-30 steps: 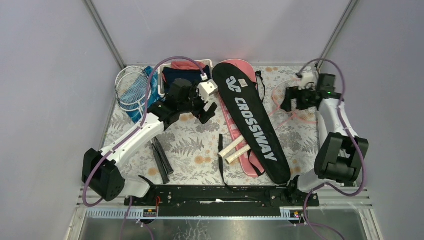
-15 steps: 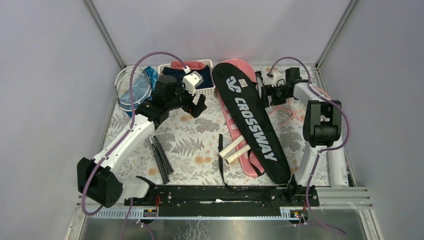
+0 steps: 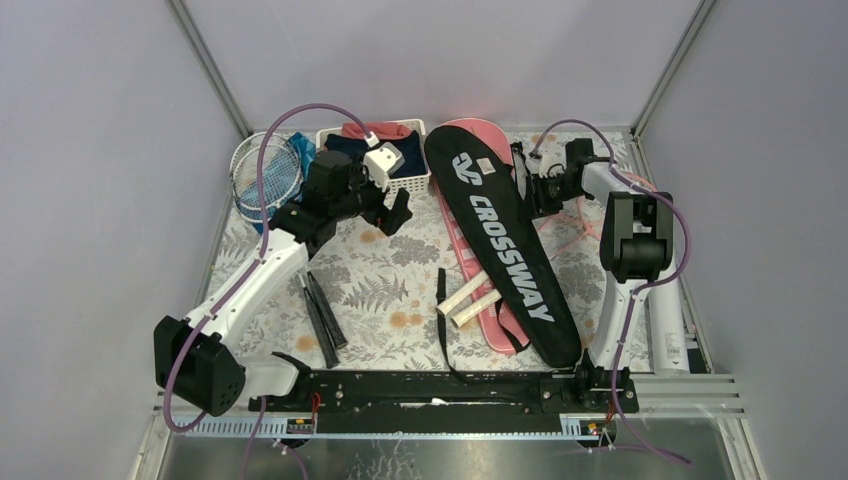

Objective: Pack up the badminton gear
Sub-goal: Open the racket bag at the center of the board.

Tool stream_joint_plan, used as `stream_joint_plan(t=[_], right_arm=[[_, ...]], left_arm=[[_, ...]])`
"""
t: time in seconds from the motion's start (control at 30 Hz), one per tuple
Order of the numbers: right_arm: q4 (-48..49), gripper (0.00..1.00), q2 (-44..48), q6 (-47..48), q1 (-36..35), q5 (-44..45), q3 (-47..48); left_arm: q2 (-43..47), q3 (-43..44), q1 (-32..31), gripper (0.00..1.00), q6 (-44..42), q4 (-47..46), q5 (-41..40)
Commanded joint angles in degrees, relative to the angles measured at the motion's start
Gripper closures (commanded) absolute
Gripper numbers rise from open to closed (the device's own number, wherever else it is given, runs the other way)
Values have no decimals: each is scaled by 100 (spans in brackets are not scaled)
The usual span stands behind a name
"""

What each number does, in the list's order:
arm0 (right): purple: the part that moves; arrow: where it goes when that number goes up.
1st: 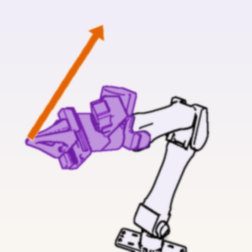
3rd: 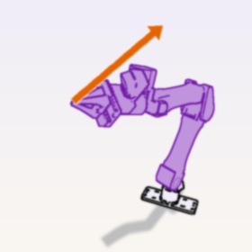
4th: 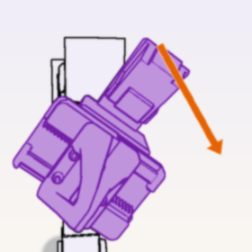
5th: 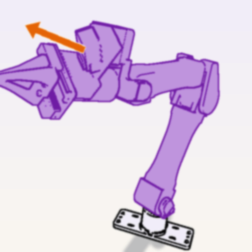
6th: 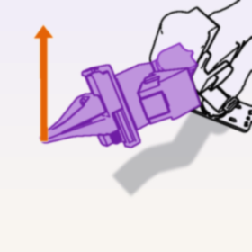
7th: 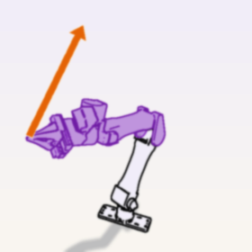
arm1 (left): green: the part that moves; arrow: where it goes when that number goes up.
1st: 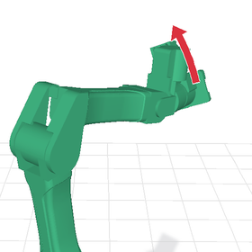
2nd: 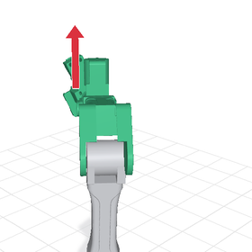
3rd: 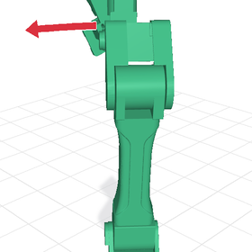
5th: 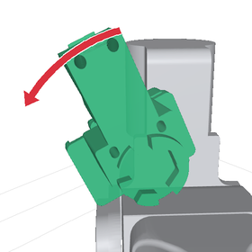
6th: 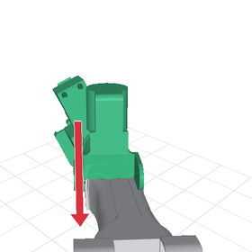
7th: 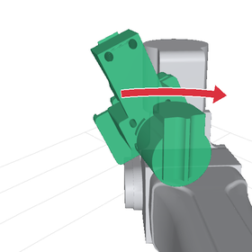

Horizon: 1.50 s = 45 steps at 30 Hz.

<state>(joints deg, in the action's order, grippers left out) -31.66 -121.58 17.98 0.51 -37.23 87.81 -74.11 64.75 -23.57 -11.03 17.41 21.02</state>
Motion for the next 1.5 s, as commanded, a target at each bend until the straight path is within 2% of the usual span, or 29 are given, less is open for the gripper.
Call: stream_joint_plan(t=[0.0, 0.1, 0.17, 0.33, 0.43, 0.7, 0.8, 0.9, 1.07, 1.2, 1.47], right_arm=[[-355, 69, 213, -17, -18, -477, 482], [-545, 93, 415, -85, -20, -641, 700], [-647, 100, 597, -155, -25, -744, 806], [-577, 100, 1274, -553, -25, -908, 860], [-451, 100, 1725, -746, -244, -629, 822], [-241, 100, 2771, -849, -1075, 1757, 861], [-139, 100, 3043, -669, -1569, 2679, 874], [-64, 100, 3124, -591, -1978, 3208, 789], [302, 100, 2974, -665, -2566, 3443, 238], [978, 100, 2934, -803, -3086, 3755, -389], [1992, 100, 3003, -1314, -3814, 4015, -1265]], left_arm=[[50, 30, 37, 1, 28, -280, 74], [61, 73, 47, 1, -1, -249, 46], [79, 97, 46, 1, -41, -234, -8], [-25, 362, 78, 1, -39, -136, -316], [-248, 713, 116, 1, 134, 37, -374], [-733, 1401, 138, 1, 1007, 28, 13], [-853, 1445, 147, 1, 1411, -173, 279], [-963, 1370, 147, 1, 1839, -462, 524], [-1206, 1112, 143, 1, 2641, -1119, 780], [-1460, 953, 142, 1, 3307, -1607, 479], [-1824, 619, 138, 1, 4247, -1690, 4]])
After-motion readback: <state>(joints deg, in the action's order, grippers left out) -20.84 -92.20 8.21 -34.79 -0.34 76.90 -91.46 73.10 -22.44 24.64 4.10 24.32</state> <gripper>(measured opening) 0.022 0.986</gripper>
